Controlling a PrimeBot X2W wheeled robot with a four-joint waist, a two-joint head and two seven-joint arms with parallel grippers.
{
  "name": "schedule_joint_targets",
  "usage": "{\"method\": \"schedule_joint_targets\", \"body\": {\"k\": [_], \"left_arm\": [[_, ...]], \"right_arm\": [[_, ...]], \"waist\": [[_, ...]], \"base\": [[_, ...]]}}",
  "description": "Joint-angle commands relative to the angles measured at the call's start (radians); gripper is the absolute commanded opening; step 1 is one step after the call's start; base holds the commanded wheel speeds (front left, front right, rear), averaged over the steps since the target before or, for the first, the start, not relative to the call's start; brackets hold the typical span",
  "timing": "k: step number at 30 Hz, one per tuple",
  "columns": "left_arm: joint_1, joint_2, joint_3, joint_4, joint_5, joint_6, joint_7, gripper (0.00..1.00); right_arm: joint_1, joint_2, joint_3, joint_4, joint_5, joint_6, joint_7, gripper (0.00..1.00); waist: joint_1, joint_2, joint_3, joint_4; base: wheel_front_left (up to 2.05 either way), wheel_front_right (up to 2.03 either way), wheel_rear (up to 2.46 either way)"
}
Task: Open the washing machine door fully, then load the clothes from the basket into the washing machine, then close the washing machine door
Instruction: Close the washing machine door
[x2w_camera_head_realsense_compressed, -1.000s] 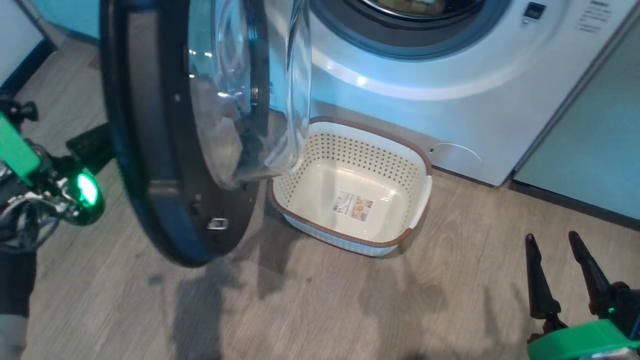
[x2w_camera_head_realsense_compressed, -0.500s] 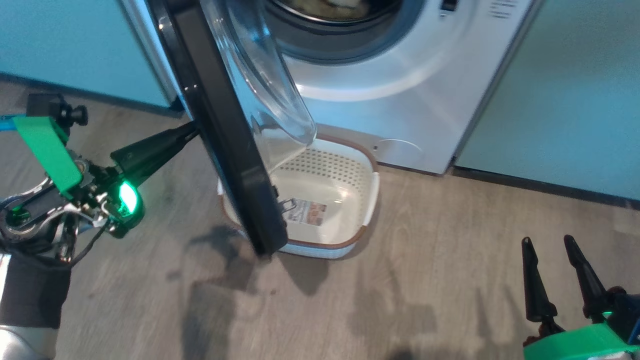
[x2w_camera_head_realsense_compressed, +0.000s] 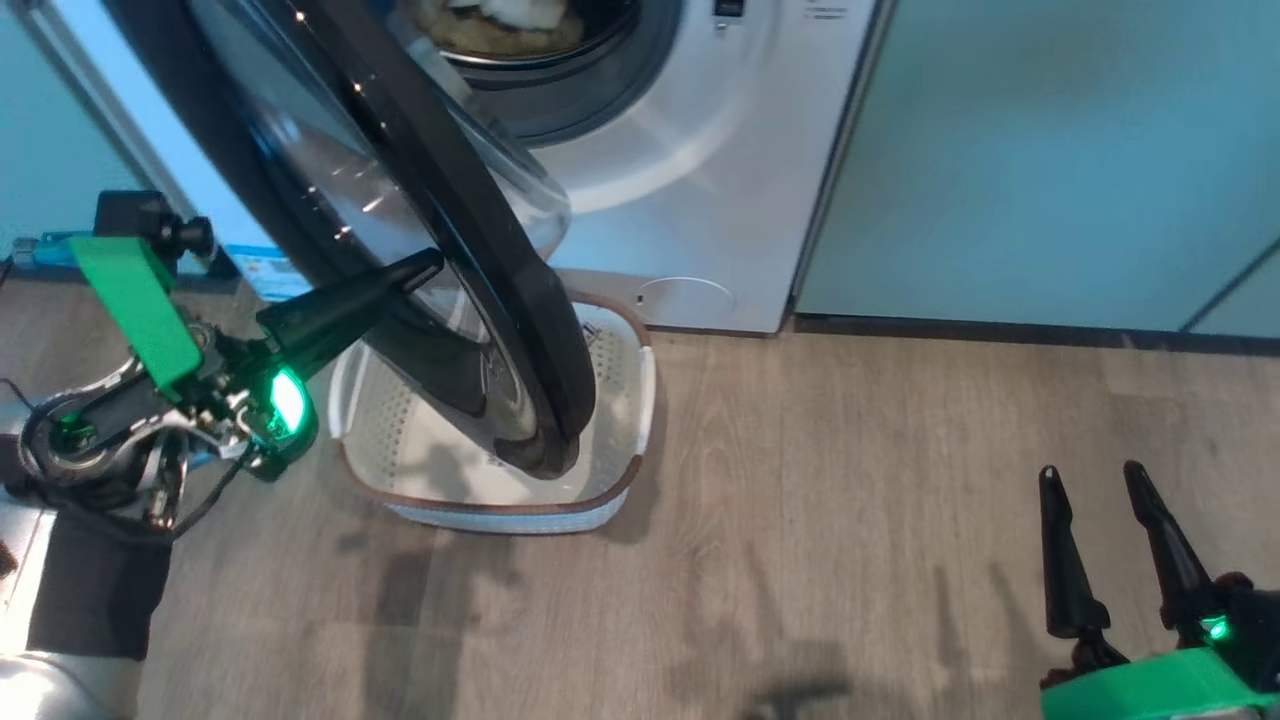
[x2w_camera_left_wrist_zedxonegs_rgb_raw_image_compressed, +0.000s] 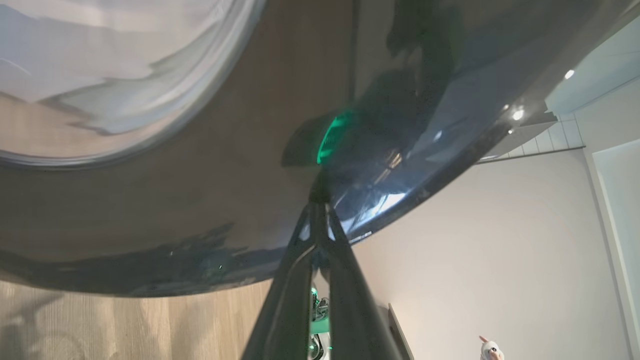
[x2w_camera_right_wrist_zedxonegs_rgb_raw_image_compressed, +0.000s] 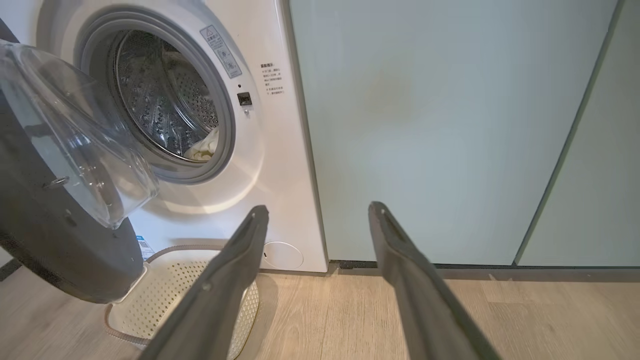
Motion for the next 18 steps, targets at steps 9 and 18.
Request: {"method": "schedule_joint_targets", "body": {"k": [9, 18], "left_arm": [[-0.061, 0.021, 0.039, -0.014, 0.023, -0.002, -0.013, 0.0], [-0.086, 0.007, 0.039, 0.004, 0.032, -0.005, -0.025, 0.0]], "right_arm": [[-0.051, -0.004, 0.036, -0.074, -0.004, 0.001, -0.015, 1.0], [-0.052, -0.004, 0.039, -0.079, 0.004, 0.001, -0.015, 1.0]], "waist": [[0.0, -0.0001, -0.006, -0.069], [0.0, -0.0001, -0.003, -0.106]], "base": [[0.0, 0.0, 0.0], [0.0, 0.0, 0.0]]}}
